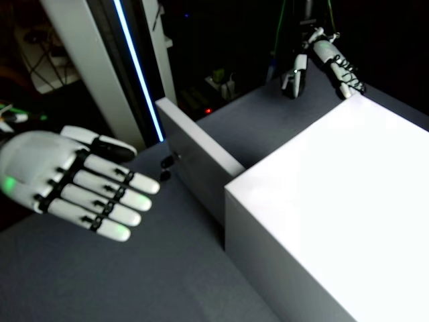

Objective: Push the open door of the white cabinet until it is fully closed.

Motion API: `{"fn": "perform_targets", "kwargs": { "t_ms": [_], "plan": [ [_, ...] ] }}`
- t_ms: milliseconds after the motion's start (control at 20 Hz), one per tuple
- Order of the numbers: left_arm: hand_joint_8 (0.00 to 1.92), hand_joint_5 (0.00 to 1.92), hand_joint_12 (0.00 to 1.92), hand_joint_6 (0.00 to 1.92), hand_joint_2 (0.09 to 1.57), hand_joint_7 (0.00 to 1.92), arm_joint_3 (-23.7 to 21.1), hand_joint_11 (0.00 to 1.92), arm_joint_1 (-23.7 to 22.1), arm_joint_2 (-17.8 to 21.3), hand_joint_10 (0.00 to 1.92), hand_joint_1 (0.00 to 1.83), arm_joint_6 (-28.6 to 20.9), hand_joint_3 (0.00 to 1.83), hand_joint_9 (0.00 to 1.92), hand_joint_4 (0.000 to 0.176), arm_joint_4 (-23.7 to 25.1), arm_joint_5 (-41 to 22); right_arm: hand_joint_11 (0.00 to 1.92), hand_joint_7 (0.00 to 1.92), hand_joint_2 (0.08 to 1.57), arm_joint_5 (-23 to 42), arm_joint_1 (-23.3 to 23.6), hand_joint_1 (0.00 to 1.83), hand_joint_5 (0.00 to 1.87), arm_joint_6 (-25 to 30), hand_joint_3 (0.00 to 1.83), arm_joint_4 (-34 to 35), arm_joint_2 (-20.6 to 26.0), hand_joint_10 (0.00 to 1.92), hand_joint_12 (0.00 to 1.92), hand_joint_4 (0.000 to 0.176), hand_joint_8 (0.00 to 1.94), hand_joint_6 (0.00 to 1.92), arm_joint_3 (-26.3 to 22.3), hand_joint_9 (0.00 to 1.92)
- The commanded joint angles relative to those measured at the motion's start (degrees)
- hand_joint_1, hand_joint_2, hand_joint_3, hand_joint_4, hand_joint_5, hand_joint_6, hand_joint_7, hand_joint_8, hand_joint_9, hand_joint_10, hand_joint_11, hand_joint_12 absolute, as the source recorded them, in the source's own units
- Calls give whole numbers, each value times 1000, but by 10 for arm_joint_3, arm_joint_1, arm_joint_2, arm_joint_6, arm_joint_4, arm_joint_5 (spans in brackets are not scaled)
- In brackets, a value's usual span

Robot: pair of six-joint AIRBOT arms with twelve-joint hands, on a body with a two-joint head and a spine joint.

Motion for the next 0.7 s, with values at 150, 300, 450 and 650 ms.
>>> {"fn": "perform_targets", "kwargs": {
  "t_ms": [150, 300, 450, 650],
  "plan": [
    [0, 234, 785, 0, 1335, 153, 2, 0, 1, -2, 10, 267, -5, 1, 156, 0, -13, -77, 0, 183, 1391, 71, 2, 478, 252, 2, 0, -9, 5, 155, 1074, 0, 4, 11, 1, 148],
    [1, 221, 689, 1, 1351, 124, 2, 0, 2, -2, 3, 308, -5, 1, 134, 0, -14, -79, 0, 215, 1396, 71, 2, 475, 280, 2, 0, -30, 10, 170, 1253, 0, 5, 13, -1, 178],
    [1, 221, 657, 4, 1351, 135, 2, 0, 3, -2, 2, 299, -4, 1, 133, 0, -20, -84, 0, 264, 1359, 69, 2, 522, 322, 2, 0, -60, 13, 221, 1348, 0, 8, 18, -4, 228],
    [1, 209, 603, 0, 1343, 121, 0, 0, 6, -2, 1, 343, -4, 0, 116, 0, -25, -89, 0, 280, 1356, 61, 9, 472, 336, 2, 0, -85, 12, 254, 1392, 0, 7, 16, -5, 238]
  ]
}}
